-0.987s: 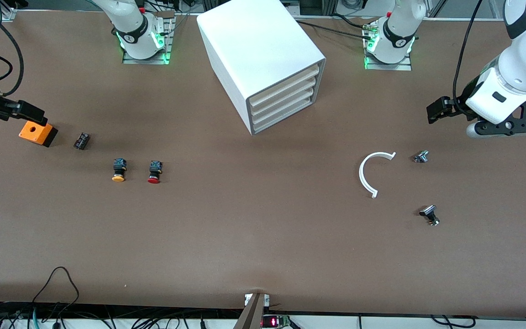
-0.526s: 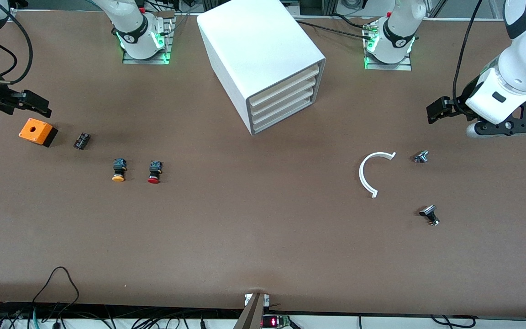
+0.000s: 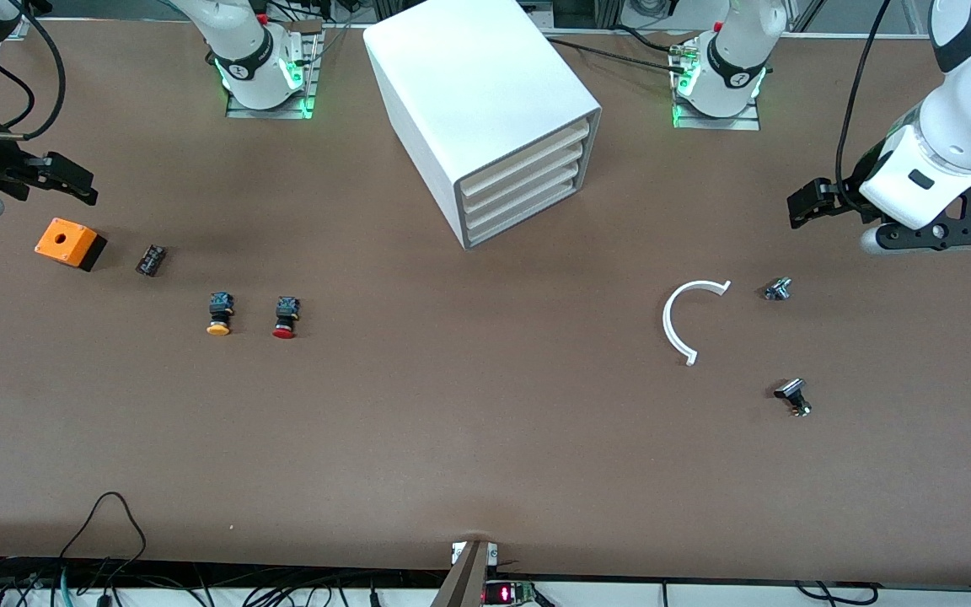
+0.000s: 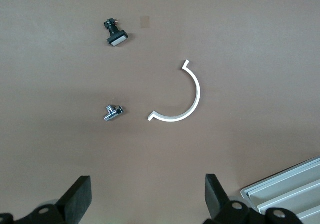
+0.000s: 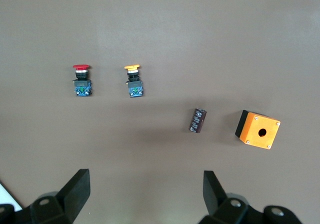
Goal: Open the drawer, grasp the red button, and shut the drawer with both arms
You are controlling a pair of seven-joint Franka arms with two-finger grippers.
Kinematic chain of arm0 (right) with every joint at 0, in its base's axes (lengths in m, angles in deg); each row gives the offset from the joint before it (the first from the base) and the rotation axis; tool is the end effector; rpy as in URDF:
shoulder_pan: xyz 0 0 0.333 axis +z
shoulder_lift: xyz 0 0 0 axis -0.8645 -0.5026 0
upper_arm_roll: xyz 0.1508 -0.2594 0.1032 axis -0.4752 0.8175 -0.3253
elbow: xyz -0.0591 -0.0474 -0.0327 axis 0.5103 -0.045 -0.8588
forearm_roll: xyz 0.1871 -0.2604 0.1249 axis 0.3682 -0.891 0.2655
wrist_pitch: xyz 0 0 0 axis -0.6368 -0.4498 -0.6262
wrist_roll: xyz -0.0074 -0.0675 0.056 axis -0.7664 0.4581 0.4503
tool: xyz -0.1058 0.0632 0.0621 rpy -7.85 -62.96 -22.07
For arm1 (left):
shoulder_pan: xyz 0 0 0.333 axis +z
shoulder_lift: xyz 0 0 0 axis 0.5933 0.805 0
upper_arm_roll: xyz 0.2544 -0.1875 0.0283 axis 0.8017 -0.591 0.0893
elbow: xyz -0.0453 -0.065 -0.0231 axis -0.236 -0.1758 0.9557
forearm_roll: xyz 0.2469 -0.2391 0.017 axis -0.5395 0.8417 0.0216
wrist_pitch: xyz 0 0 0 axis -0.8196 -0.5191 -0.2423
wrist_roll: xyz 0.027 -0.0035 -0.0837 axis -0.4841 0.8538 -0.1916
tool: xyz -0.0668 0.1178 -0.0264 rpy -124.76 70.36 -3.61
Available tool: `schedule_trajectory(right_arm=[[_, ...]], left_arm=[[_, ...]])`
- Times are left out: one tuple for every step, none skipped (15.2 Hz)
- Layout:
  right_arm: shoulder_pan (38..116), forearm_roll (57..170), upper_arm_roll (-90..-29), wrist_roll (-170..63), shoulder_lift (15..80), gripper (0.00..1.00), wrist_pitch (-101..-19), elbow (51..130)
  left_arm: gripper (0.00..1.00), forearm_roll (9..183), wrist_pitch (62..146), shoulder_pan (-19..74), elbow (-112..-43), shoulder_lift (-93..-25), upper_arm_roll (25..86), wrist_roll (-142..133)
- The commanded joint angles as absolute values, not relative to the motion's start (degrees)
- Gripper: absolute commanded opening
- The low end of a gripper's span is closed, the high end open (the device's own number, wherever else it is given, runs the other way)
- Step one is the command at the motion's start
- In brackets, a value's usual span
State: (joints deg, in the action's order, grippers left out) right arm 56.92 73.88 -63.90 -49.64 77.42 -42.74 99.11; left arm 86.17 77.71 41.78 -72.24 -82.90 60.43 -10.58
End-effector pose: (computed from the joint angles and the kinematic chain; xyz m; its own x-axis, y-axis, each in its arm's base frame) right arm 0.4692 -0.0412 0.5331 0.9974 -0.0482 -0.0527 -0.0461 -0.9981 0.0416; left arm 0.5038 -0.0656 0.5483 0.9920 0.0835 -0.0949 0.0813 -0.9963 -0.0271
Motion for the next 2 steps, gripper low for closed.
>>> schedule_trajectory(right_arm=[[56.8,74.6,-63.9,-50.8,78.5,1.0,-43.5,100.1],[56.8,74.6,-64.0,-50.8,78.5,1.0,-43.7,100.1]], left_arm=[[1.0,87.2,76.8,41.7,-71.3,-82.8,60.7,-9.6],[1.0,87.2,76.8,41.7,-71.3,-82.8,60.6,-9.6]])
